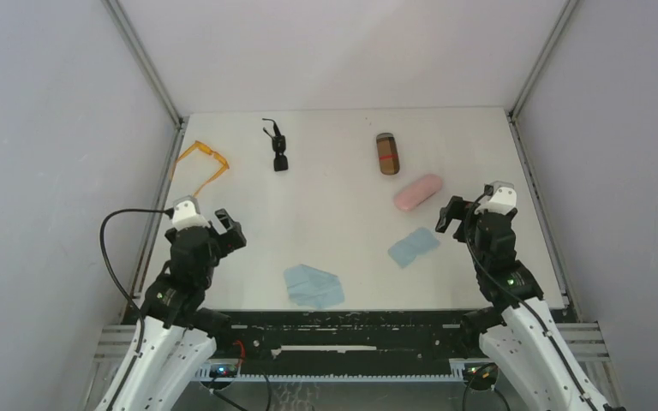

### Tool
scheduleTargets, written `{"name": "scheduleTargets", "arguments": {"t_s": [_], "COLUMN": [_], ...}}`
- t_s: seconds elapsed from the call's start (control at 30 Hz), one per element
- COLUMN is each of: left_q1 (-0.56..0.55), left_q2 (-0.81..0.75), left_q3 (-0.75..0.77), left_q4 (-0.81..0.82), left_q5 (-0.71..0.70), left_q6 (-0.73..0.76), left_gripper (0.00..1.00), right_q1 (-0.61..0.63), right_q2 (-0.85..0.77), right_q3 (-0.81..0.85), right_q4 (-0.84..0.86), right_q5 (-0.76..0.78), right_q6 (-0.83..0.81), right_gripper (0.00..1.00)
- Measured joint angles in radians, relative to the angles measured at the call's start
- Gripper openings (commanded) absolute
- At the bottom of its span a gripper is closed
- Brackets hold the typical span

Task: Organize the sunglasses
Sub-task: Pick up the sunglasses case from the center of the board.

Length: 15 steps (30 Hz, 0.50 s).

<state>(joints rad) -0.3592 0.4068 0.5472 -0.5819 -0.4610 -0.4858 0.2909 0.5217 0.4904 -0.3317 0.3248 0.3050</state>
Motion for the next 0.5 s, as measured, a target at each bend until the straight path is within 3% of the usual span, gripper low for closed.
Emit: {"name": "scheduleTargets", "arguments": {"t_s": [0.5], "left_q1": [0.165], "left_q2": [0.232], "left_q3": [0.206], "left_q4": [-0.058], "left_q5": [0.187], "left_q6": [0.009], "left_gripper": [1.00], "right_q1": [-0.221], "right_q2": [0.352], "right_q3": [0.271], "right_q4": [-0.154], "right_q5": [-0.052], "right_q6": [0.174], "right_gripper": [1.00]}}
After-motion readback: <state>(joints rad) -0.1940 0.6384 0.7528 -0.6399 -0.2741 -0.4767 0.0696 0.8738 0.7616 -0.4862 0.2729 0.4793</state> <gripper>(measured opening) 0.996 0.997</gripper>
